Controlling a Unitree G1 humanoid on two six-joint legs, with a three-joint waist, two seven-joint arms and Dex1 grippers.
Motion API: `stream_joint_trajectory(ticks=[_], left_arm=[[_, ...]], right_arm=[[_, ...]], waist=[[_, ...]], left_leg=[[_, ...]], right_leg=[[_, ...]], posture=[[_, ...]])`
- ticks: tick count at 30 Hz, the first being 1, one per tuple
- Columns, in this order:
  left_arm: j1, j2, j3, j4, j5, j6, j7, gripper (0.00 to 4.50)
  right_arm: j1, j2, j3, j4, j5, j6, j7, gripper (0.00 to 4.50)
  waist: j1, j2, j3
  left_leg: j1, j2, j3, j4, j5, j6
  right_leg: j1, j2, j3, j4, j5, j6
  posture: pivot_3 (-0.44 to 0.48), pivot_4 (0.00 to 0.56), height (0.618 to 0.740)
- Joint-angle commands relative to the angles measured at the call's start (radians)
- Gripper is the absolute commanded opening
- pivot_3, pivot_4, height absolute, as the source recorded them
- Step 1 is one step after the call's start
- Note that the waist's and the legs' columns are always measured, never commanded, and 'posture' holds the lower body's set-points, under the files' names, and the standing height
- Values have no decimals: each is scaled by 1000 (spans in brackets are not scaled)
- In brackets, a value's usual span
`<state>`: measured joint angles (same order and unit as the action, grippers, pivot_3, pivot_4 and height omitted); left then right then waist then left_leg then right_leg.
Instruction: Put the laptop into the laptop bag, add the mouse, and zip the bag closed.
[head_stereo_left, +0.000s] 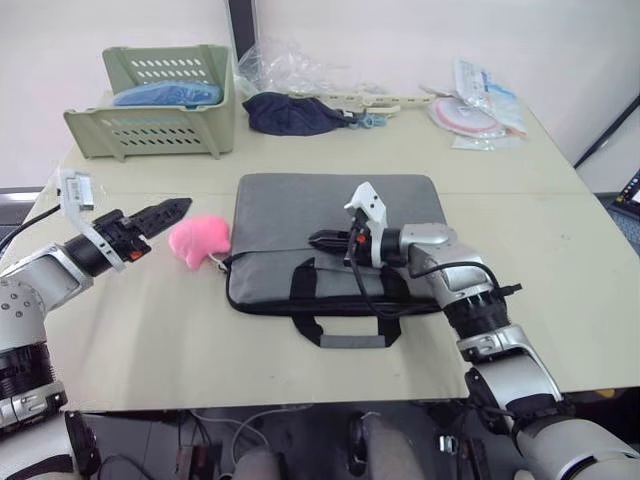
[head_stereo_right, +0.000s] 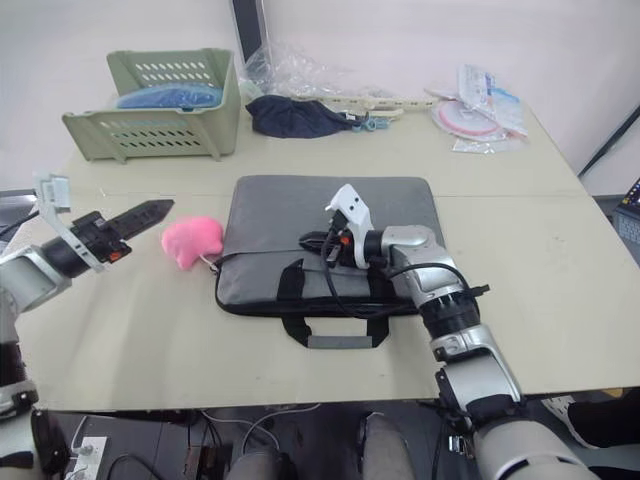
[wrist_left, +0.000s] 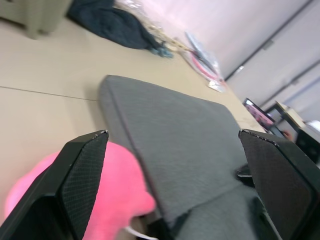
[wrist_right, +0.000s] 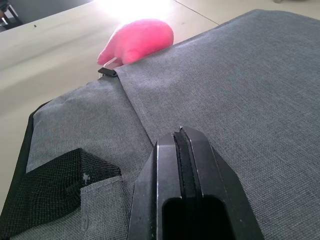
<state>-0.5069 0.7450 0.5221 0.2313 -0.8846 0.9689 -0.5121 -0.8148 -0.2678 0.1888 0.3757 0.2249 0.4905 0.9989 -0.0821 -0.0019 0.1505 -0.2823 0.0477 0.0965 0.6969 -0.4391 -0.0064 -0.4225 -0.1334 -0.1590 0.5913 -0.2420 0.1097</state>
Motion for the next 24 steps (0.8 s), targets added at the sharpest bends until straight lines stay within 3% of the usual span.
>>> stream_joint_trajectory(ticks=[1,10,24], left_arm=[[-38,3,39,76,38,-67,18,4500],[-56,-57,-3,230,97,-122,-23,4500],[-46,-91,-29,324,138,-124,-71,4500]], right_arm=[[75,-11,43,51,-22,64,7,100],[91,-8,31,14,-13,79,-14,100],[109,-9,17,-23,0,105,-39,100]], waist=[[-1,0,0],[1,-1,0],[1,-1,-1]], left_leg=[[0,0,0,0,0,0],[0,0,-1,-1,0,0],[0,0,-1,-1,0,0]], right_leg=[[0,0,0,0,0,0],[0,0,-1,-1,0,0],[0,0,-1,-1,0,0]], posture=[[0,150,740],[0,150,740],[0,150,740]])
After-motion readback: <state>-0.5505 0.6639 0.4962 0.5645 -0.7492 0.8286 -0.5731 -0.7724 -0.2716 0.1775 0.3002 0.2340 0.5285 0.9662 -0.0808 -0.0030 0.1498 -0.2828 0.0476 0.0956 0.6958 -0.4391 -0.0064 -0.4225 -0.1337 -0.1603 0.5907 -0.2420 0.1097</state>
